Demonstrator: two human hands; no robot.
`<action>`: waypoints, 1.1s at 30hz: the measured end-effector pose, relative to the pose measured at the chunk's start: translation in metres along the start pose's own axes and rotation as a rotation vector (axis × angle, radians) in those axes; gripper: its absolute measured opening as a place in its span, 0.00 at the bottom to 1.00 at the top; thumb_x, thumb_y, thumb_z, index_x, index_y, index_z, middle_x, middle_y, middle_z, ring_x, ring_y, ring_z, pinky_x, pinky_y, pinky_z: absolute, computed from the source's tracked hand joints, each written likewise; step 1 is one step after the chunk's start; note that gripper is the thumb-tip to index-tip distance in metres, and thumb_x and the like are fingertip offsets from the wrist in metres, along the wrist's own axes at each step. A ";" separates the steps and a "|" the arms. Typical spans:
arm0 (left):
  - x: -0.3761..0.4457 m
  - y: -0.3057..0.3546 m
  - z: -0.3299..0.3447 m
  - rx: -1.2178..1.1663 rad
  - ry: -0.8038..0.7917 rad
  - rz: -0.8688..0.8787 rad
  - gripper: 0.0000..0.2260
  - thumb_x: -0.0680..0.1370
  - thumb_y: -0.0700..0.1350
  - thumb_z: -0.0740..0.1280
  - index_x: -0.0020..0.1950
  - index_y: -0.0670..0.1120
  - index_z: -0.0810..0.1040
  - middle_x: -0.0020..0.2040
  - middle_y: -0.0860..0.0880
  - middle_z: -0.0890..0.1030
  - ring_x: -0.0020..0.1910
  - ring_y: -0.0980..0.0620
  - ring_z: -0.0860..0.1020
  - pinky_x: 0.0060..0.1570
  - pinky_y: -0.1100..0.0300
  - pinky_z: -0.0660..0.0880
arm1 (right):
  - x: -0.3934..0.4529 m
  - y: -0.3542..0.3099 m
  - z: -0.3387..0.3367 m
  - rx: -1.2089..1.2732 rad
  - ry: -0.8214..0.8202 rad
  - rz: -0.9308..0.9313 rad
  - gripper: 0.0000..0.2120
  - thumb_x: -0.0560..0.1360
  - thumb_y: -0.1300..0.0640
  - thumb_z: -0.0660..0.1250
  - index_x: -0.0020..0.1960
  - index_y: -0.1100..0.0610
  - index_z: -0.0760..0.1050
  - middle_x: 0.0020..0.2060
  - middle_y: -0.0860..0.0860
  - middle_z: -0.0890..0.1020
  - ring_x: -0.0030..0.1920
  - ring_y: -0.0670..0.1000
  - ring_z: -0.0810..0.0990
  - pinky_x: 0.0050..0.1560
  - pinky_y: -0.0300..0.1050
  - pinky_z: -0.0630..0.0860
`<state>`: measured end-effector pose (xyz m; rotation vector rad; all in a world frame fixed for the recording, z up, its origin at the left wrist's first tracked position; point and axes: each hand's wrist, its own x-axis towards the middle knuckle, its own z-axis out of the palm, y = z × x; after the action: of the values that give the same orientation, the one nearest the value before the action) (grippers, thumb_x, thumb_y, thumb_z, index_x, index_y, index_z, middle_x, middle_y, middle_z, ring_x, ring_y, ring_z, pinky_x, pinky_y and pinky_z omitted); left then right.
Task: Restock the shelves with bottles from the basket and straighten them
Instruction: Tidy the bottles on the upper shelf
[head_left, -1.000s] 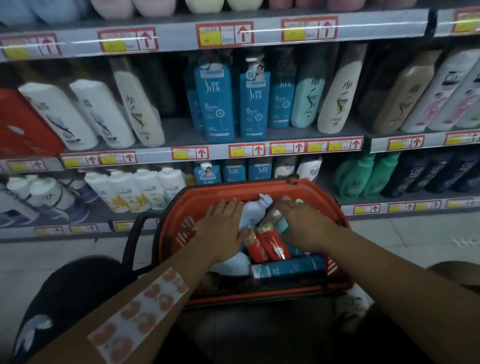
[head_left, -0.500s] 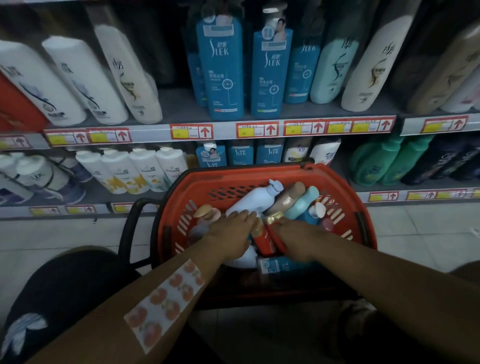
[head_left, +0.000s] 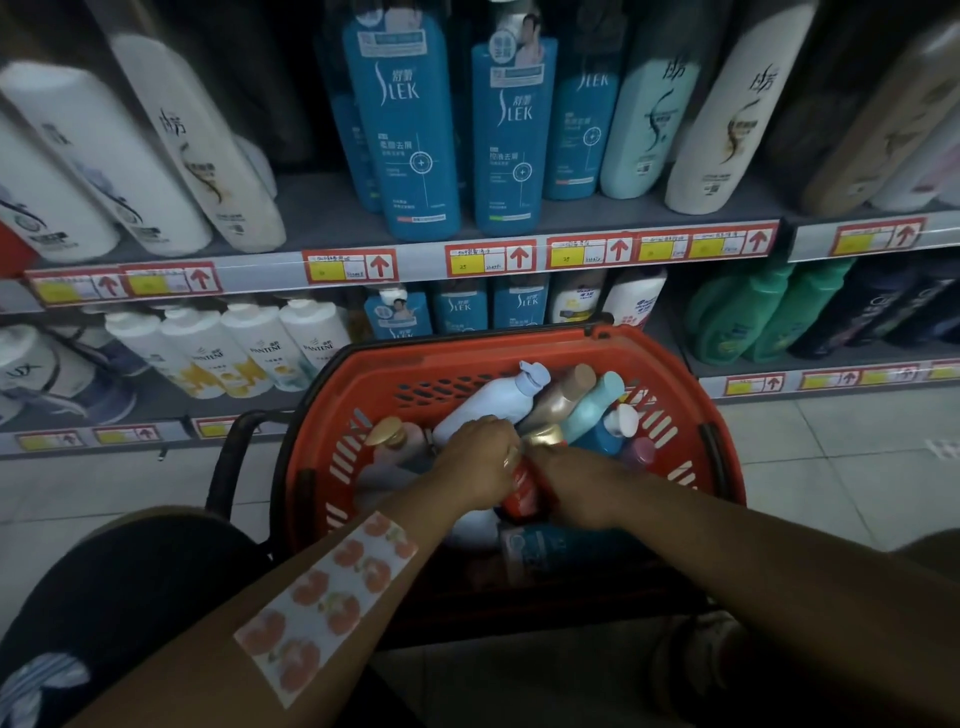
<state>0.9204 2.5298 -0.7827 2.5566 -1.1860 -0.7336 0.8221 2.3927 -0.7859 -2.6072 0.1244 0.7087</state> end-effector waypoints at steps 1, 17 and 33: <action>-0.001 0.002 0.000 -0.040 -0.003 0.005 0.12 0.75 0.37 0.68 0.59 0.42 0.79 0.58 0.46 0.78 0.58 0.46 0.77 0.54 0.53 0.74 | 0.000 0.001 0.001 0.027 0.004 0.009 0.33 0.74 0.56 0.73 0.75 0.54 0.62 0.64 0.53 0.77 0.61 0.54 0.78 0.60 0.46 0.74; -0.033 0.025 -0.104 -0.599 -0.008 0.272 0.23 0.70 0.28 0.74 0.51 0.57 0.85 0.57 0.58 0.82 0.59 0.56 0.80 0.59 0.48 0.80 | -0.018 -0.007 -0.016 0.794 0.077 0.040 0.17 0.69 0.63 0.77 0.53 0.48 0.79 0.46 0.48 0.86 0.49 0.49 0.85 0.50 0.44 0.80; -0.025 0.027 -0.094 -1.104 0.116 -0.016 0.20 0.75 0.28 0.70 0.63 0.44 0.77 0.57 0.43 0.83 0.57 0.46 0.82 0.57 0.50 0.81 | -0.020 -0.022 -0.011 0.757 0.474 -0.033 0.36 0.66 0.57 0.81 0.66 0.46 0.64 0.48 0.45 0.80 0.46 0.42 0.81 0.48 0.42 0.78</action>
<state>0.9388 2.5309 -0.6839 1.6352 -0.4676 -0.8840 0.8140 2.4073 -0.7589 -1.9751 0.4022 -0.0115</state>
